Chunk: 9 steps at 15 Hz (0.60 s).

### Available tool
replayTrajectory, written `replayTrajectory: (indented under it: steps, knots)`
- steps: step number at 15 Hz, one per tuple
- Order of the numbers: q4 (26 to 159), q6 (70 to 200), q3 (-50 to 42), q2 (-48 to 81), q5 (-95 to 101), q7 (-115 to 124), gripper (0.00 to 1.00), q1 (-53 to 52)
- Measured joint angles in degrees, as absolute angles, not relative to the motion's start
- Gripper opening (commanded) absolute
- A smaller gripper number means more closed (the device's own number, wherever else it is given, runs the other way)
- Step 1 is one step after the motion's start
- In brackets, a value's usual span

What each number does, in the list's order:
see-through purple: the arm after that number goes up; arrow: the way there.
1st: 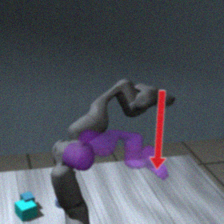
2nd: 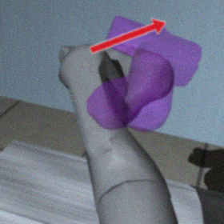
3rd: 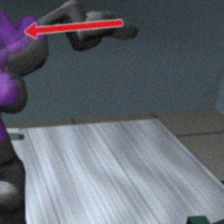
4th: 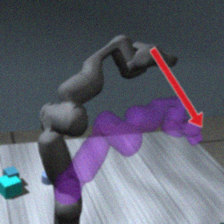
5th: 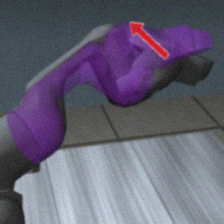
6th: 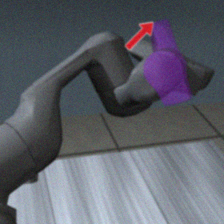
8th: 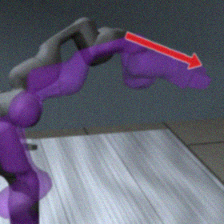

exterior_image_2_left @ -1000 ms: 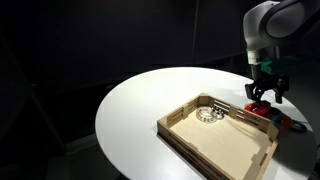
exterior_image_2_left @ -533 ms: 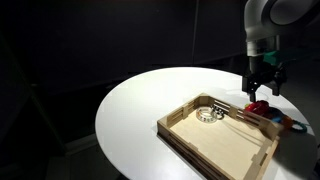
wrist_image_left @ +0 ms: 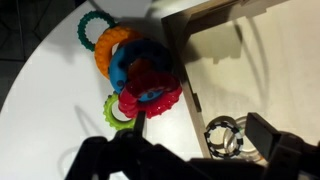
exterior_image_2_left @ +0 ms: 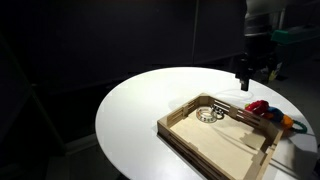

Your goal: Take the red ring off of the tray

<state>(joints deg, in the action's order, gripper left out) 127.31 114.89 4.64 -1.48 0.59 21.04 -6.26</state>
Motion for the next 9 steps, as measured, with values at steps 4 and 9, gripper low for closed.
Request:
replayTrajectory:
  steps: [4, 9]
  knots:
    - [127.16, 114.89, 6.23, -5.61, 0.6, 20.53, 1.0, -6.92]
    - [127.15, 114.89, 6.94, -8.17, -0.58, 18.83, 1.0, -7.08]
